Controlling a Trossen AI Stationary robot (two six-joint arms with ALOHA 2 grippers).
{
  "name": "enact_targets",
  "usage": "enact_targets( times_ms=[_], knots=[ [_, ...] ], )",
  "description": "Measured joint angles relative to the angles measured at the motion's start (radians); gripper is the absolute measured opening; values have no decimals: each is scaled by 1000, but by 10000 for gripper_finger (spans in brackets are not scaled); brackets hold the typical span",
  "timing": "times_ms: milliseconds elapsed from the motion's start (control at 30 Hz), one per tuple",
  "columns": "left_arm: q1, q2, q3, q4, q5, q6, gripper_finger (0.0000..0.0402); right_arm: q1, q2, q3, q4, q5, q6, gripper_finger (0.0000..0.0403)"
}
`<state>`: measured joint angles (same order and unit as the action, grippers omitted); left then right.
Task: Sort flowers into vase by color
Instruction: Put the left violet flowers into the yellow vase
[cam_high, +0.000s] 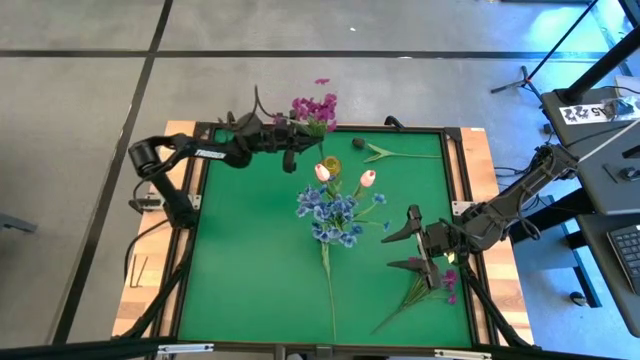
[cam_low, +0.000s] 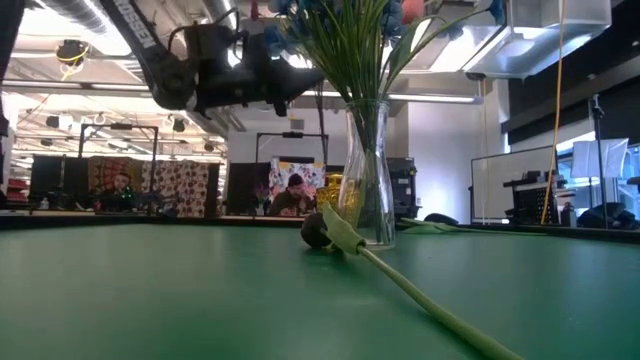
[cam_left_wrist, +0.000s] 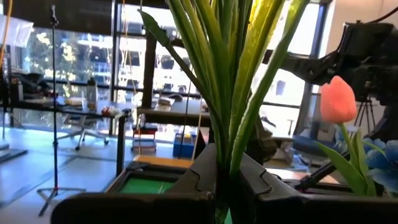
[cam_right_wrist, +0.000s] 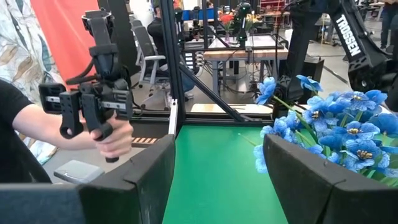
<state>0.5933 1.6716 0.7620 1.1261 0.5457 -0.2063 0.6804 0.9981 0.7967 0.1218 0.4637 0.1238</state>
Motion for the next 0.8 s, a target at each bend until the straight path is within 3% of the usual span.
enact_targets(
  times_ms=[133, 500, 800],
  knots=[
    [-6, 41, 6, 69, 1, -4, 11, 0, 0, 0, 0, 0, -1, 243],
    [-35, 152, 94, 67, -12, 20, 11, 0, 0, 0, 0, 0, -1, 243],
    [-21, 158, 92, 23, -28, 33, 12, 0, 0, 0, -2, -2, -1, 243]
  ],
)
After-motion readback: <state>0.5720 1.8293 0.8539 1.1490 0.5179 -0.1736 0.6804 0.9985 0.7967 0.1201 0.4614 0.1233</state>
